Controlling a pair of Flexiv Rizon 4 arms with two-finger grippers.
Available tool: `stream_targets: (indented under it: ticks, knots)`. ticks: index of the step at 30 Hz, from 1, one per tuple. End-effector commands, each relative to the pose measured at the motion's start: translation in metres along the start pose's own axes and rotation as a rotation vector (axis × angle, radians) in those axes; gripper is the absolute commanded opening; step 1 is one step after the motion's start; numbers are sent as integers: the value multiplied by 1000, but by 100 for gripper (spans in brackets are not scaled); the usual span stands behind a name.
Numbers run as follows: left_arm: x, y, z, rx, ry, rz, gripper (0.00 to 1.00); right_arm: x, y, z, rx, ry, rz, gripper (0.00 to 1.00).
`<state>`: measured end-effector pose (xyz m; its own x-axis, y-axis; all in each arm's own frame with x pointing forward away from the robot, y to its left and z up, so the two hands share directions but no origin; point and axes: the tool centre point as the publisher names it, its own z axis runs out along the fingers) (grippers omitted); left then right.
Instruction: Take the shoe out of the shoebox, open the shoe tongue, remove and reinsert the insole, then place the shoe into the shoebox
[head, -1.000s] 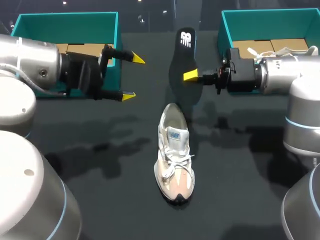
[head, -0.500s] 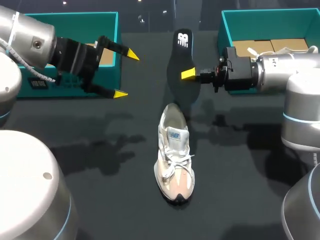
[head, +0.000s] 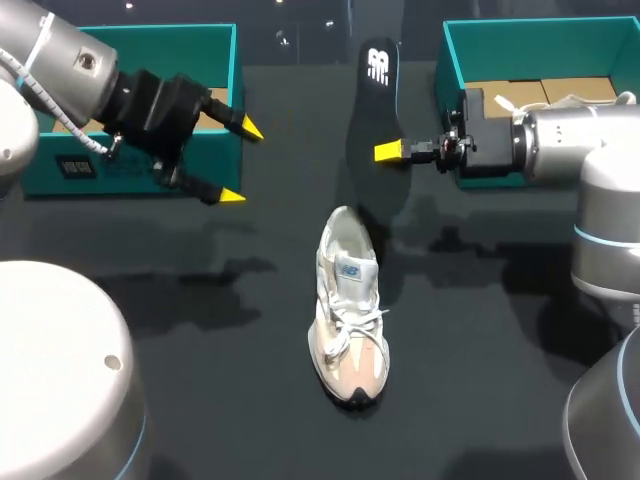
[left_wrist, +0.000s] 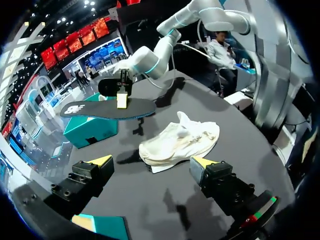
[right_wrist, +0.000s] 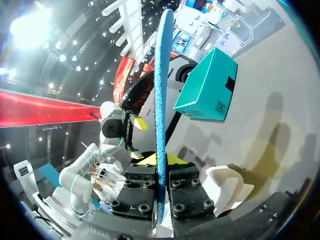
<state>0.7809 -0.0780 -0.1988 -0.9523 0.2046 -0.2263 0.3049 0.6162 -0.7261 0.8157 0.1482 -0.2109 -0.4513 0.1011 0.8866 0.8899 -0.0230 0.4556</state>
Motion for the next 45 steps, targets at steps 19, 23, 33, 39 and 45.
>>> stream_targets:
  ticks: [19, 23, 33, 39, 45]
  knots:
    - [25, 19, 35, -108, 92, -164, 100, -23, -12, 25, -40, 22, -215, 0]
    - [29, 32, 43, -142, -34, -203, 100, -31, -15, 23, -48, 34, -209, 0]
    - [30, 34, 52, -151, -17, -200, 100, -31, -15, 23, -48, 34, -209, 0]
    - [33, 47, 84, -175, 51, -221, 100, -47, -24, 33, -52, 87, -321, 0]
    - [33, 56, 108, -200, 88, -239, 100, -55, -24, 42, -39, 127, -376, 0]
